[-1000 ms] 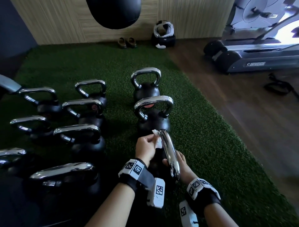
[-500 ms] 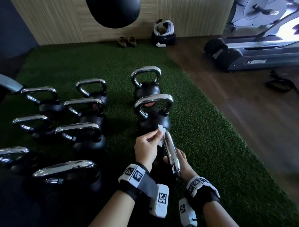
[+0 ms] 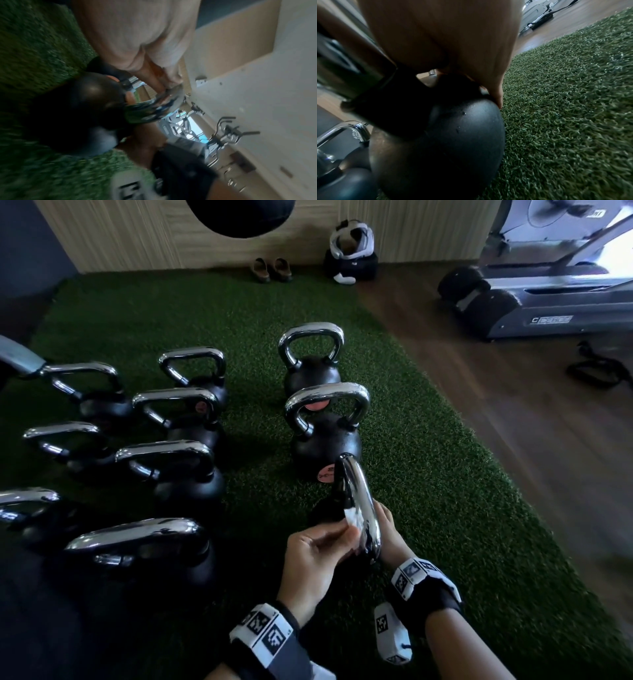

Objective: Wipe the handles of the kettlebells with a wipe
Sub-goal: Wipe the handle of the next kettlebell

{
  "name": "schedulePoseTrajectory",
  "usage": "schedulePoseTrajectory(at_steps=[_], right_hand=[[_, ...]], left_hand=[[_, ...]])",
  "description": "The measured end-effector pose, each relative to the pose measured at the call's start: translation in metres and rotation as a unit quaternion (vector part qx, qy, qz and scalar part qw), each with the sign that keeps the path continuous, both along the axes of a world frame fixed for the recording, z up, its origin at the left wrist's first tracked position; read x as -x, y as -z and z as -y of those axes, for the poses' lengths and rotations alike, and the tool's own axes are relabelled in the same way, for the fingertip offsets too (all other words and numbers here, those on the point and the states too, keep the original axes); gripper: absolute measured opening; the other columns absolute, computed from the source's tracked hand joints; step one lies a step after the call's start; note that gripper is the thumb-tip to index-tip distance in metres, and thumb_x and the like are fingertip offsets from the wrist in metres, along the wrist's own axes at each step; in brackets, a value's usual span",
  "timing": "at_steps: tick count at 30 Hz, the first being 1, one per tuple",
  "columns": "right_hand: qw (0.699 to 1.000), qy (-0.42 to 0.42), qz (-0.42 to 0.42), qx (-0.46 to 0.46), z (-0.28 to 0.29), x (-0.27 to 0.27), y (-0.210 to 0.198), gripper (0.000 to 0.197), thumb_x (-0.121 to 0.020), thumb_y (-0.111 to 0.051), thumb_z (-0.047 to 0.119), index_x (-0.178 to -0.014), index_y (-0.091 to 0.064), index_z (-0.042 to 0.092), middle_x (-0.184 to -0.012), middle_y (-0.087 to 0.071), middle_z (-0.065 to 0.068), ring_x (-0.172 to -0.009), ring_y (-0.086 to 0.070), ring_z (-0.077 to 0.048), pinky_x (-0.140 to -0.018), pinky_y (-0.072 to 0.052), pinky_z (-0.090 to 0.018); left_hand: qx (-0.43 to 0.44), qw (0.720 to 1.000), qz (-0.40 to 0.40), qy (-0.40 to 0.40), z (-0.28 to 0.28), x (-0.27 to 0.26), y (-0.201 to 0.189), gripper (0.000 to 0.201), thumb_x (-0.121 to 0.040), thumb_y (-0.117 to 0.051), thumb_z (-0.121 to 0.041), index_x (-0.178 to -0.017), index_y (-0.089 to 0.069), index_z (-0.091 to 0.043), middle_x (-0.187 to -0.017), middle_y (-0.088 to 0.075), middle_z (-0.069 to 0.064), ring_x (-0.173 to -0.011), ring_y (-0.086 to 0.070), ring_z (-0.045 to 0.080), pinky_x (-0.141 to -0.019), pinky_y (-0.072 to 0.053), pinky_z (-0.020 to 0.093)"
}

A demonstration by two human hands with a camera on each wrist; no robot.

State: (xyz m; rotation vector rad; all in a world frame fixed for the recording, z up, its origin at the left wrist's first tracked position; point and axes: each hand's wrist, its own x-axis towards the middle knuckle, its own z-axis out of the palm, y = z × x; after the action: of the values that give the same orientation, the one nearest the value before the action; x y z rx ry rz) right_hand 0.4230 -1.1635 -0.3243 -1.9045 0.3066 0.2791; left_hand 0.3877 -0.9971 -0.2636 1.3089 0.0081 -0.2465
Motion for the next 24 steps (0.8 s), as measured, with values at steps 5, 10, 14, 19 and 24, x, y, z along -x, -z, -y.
schedulePoseTrajectory(at_steps=[5,10,14,19,24], right_hand=[[0.999,0.015,0.006,0.034,0.002,-0.005,0.02,0.078,-0.087,-0.072,0.046,-0.154,-0.036,0.031,-0.162,-0.027,-0.005,-0.153,-0.02,-0.021,-0.126,-0.024,-0.042],[0.999,0.024,0.007,0.025,0.005,-0.006,0.032,0.07,-0.091,-0.074,0.029,-0.152,-0.039,0.034,-0.159,-0.027,-0.004,-0.152,-0.022,-0.02,-0.125,-0.027,-0.046],[0.999,0.045,0.013,0.017,0.004,-0.006,0.036,0.069,-0.084,-0.074,0.037,-0.146,-0.045,0.04,-0.157,-0.031,-0.004,-0.15,-0.029,-0.021,-0.122,-0.032,-0.048],[0.994,-0.007,0.021,0.109,0.013,-0.005,0.038,0.063,-0.078,-0.07,0.057,-0.136,-0.051,0.045,-0.144,-0.054,0.0,-0.134,-0.053,-0.02,-0.109,-0.048,-0.043],[0.985,-0.021,0.04,0.169,0.029,0.014,-0.025,0.041,-0.093,-0.071,0.028,-0.133,-0.066,0.033,-0.105,-0.076,0.008,-0.087,-0.068,-0.004,-0.068,-0.045,-0.007]], left_hand=[[-0.091,0.991,0.072,0.069,-0.014,0.007,0.004,0.021,-0.079,-0.085,-0.008,-0.09,-0.085,-0.025,-0.094,-0.082,-0.002,-0.093,-0.078,0.012,-0.086,-0.057,0.021],[-0.143,0.983,0.082,0.085,-0.02,0.008,0.011,0.025,-0.078,-0.087,-0.006,-0.098,-0.084,-0.021,-0.101,-0.08,-0.009,-0.104,-0.075,0.008,-0.098,-0.055,0.022],[-0.194,0.973,0.115,0.054,-0.016,0.011,0.027,0.023,-0.08,-0.086,-0.007,-0.1,-0.083,-0.018,-0.101,-0.079,-0.015,-0.101,-0.075,0.005,-0.096,-0.056,0.021],[-0.222,0.971,0.065,0.064,-0.019,0.003,0.032,0.015,-0.084,-0.085,-0.025,-0.099,-0.084,-0.027,-0.098,-0.08,-0.014,-0.099,-0.076,0.005,-0.094,-0.058,0.025],[-0.103,0.984,-0.146,0.001,-0.028,-0.015,0.022,0.019,-0.086,-0.081,-0.012,-0.104,-0.079,-0.014,-0.1,-0.081,0.005,-0.094,-0.076,0.016,-0.081,-0.06,0.026]])
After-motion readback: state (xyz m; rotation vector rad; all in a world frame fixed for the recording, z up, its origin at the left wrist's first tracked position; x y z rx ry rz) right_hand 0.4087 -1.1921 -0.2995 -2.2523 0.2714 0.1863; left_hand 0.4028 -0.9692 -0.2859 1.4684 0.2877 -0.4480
